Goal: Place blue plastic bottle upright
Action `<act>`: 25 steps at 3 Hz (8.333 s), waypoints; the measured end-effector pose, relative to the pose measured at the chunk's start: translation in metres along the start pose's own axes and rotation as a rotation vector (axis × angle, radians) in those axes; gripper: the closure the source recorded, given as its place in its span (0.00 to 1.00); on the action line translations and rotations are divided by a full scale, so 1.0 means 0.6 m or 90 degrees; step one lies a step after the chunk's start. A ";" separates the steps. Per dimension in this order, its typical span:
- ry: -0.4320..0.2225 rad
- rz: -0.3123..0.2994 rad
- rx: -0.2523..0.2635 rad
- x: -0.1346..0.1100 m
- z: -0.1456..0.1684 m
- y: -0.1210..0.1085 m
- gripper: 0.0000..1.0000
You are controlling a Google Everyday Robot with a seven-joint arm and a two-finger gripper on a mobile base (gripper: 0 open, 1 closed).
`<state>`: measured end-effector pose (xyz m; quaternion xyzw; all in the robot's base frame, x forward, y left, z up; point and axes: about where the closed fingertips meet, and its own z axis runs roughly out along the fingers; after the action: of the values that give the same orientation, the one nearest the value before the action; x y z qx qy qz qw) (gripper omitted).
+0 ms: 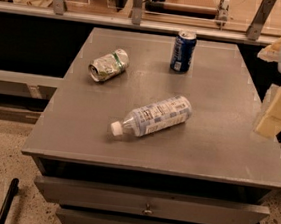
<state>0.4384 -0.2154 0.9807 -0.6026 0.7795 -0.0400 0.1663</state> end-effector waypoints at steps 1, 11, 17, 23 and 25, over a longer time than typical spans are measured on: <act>0.000 0.000 0.000 0.000 0.000 0.000 0.00; 0.067 -0.353 -0.155 -0.282 0.309 0.090 0.18; -0.378 -0.245 -0.238 -0.319 0.043 0.007 1.00; -0.838 0.118 -0.199 -0.234 0.017 0.001 1.00; -0.833 0.133 -0.082 -0.168 0.068 -0.037 0.85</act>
Offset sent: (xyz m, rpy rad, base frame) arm 0.0040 0.0121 0.0002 -0.0025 0.0004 0.0374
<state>0.4935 -0.1200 0.9696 -0.4327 0.5730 0.3970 0.5717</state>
